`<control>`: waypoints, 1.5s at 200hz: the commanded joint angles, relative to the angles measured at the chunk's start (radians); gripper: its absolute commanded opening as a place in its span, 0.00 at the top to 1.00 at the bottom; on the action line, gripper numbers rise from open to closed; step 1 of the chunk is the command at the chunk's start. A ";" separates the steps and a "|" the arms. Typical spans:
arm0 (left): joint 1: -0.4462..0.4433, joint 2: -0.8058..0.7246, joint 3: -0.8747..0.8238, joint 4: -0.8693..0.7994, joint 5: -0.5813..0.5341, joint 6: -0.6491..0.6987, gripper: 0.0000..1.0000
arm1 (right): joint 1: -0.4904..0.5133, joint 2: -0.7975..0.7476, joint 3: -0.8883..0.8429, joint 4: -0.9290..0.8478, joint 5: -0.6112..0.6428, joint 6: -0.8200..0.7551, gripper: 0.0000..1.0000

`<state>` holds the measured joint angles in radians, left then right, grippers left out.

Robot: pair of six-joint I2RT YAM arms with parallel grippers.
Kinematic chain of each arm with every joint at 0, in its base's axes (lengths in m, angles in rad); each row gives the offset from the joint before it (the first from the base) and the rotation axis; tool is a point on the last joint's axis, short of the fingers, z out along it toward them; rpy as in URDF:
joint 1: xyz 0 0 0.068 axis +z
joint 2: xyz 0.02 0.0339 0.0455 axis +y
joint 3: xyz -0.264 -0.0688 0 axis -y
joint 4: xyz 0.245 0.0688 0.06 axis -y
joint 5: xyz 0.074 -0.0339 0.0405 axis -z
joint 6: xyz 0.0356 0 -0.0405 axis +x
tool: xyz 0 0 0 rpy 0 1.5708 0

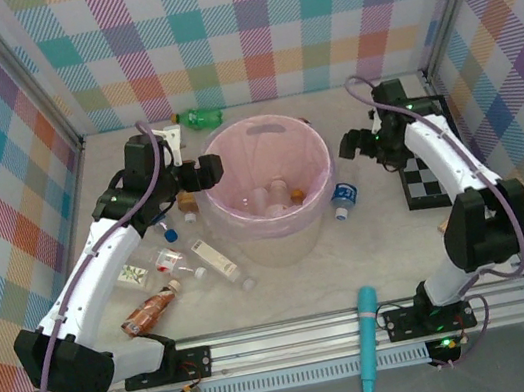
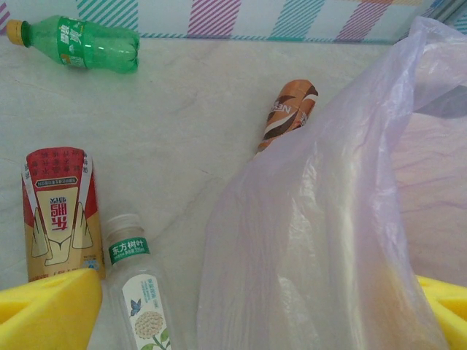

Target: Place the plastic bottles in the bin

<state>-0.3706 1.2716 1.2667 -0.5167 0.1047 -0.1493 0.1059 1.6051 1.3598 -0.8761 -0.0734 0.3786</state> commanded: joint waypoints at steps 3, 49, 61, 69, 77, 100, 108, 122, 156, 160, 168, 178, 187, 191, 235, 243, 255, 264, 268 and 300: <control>0.015 -0.019 -0.015 -0.037 -0.010 0.018 0.08 | 0.016 0.037 -0.051 0.064 -0.065 0.029 0.01; 0.019 -0.012 -0.016 -0.037 -0.005 0.017 0.08 | 0.043 0.124 -0.128 0.147 -0.095 0.039 0.01; 0.021 -0.010 -0.015 -0.039 -0.003 0.016 0.08 | 0.046 0.145 -0.138 0.163 -0.100 0.040 0.01; 0.021 -0.009 -0.015 -0.039 -0.004 0.016 0.08 | 0.046 0.156 -0.144 0.174 -0.104 0.040 0.00; 0.022 -0.009 -0.014 -0.039 -0.004 0.017 0.08 | 0.046 0.166 -0.149 0.182 -0.107 0.039 0.01; 0.024 -0.010 -0.016 -0.039 -0.003 0.017 0.08 | 0.047 0.199 -0.158 0.199 -0.109 0.040 0.00; 0.024 -0.009 -0.014 -0.039 -0.004 0.017 0.08 | 0.048 0.207 -0.162 0.207 -0.107 0.040 0.00; 0.024 -0.010 -0.015 -0.041 -0.005 0.017 0.08 | 0.048 0.215 -0.169 0.214 -0.103 0.040 0.01; 0.027 -0.012 -0.015 -0.040 -0.005 0.019 0.08 | 0.048 0.220 -0.178 0.225 -0.097 0.041 0.04; 0.027 -0.012 -0.015 -0.040 -0.006 0.019 0.08 | 0.048 0.220 -0.179 0.224 -0.097 0.042 0.06; 0.027 -0.011 -0.016 -0.040 -0.005 0.020 0.08 | 0.048 0.220 -0.179 0.227 -0.095 0.040 0.08; 0.027 -0.012 -0.016 -0.041 -0.005 0.020 0.08 | 0.048 0.215 -0.179 0.227 -0.089 0.038 0.12; 0.028 -0.012 -0.015 -0.040 -0.004 0.020 0.08 | 0.047 0.211 -0.179 0.224 -0.078 0.037 0.19; 0.028 -0.014 -0.015 -0.041 -0.005 0.021 0.08 | 0.047 0.209 -0.179 0.224 -0.074 0.037 0.22; 0.029 -0.016 -0.017 -0.040 -0.007 0.019 0.08 | 0.046 0.199 -0.166 0.211 -0.068 0.032 0.36; 0.028 -0.015 -0.018 -0.039 -0.007 0.019 0.08 | 0.047 0.195 -0.163 0.203 -0.067 0.030 0.37; 0.029 -0.015 -0.017 -0.038 -0.006 0.019 0.08 | 0.046 0.185 -0.156 0.186 -0.059 0.025 0.37; 0.029 -0.014 -0.017 -0.039 -0.007 0.020 0.08 | 0.046 0.171 -0.146 0.173 -0.051 0.018 0.38; 0.029 -0.014 -0.018 -0.039 -0.007 0.020 0.08 | 0.044 0.165 -0.142 0.162 -0.047 0.012 0.38; 0.030 -0.012 -0.015 -0.042 -0.005 0.022 0.08 | 0.028 0.095 -0.068 0.053 -0.009 -0.046 0.38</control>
<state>-0.3611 1.2716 1.2663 -0.5175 0.1120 -0.1490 0.1490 1.7859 1.2125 -0.7216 -0.1135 0.3908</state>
